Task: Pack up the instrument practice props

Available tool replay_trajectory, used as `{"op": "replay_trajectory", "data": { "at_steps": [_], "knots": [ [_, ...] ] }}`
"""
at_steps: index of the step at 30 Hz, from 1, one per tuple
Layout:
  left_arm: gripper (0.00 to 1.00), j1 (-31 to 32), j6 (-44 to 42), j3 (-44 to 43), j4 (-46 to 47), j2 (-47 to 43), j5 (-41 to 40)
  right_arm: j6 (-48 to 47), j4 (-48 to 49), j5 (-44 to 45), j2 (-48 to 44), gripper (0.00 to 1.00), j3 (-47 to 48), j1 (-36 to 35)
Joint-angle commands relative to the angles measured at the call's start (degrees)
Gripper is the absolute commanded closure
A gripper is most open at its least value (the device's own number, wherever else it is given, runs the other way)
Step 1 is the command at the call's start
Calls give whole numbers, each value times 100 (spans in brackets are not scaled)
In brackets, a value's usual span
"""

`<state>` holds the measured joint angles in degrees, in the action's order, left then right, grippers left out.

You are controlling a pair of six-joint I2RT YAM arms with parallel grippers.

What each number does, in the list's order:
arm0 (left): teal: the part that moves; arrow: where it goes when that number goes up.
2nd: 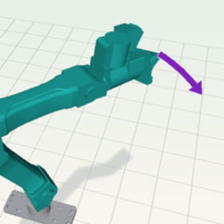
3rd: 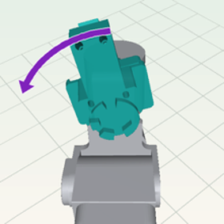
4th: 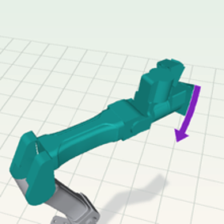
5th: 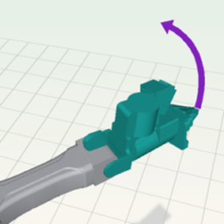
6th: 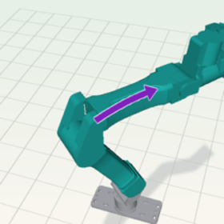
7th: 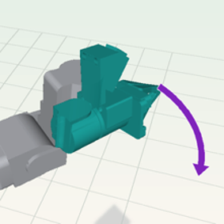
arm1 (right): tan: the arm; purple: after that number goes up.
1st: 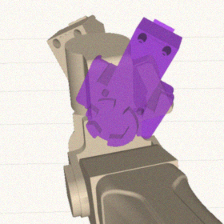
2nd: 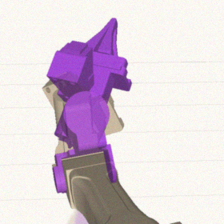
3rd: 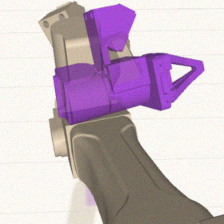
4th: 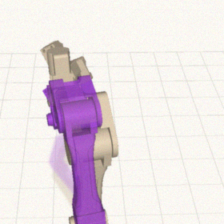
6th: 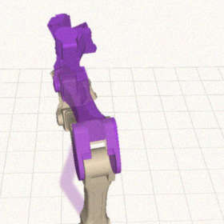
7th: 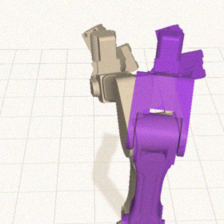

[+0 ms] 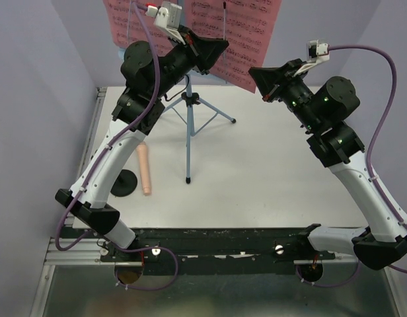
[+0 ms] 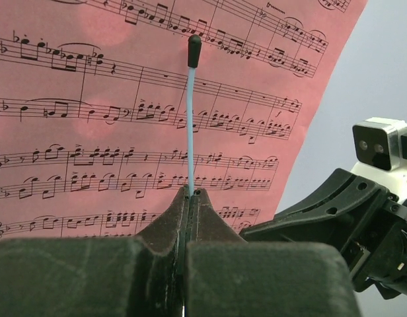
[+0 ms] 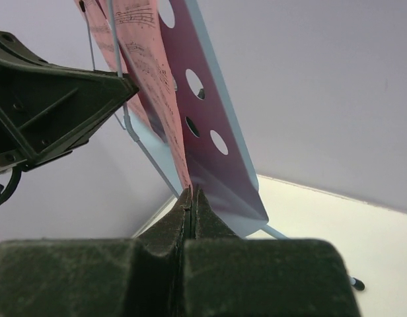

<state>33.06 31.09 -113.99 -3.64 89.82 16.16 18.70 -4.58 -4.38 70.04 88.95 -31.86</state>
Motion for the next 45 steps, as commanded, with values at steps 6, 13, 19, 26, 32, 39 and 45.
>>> {"op": "replay_trajectory", "data": {
  "at_steps": [6,13,19,26,32,39,45],
  "knots": [
    [100,-1,2,430,494,-474,212,73,62,324,-166,99,-62,30],
    [100,-1,-42,852,777,-790,159,90,168,675,-385,99,-167,30],
    [100,-10,-130,1028,759,-931,36,29,106,895,-710,99,-298,30],
    [100,-1,-174,1160,742,-967,-61,-173,-148,1361,-1387,99,-799,30],
    [100,-10,-174,1099,619,-844,-131,-375,-534,1747,-2064,99,-1090,30],
    [100,-10,-16,1116,706,-703,-192,-648,-1141,2309,-2785,99,-1432,30],
    [100,-10,178,1292,935,-606,-184,-684,-1510,2977,-3137,99,-1924,30]
  ]
}}
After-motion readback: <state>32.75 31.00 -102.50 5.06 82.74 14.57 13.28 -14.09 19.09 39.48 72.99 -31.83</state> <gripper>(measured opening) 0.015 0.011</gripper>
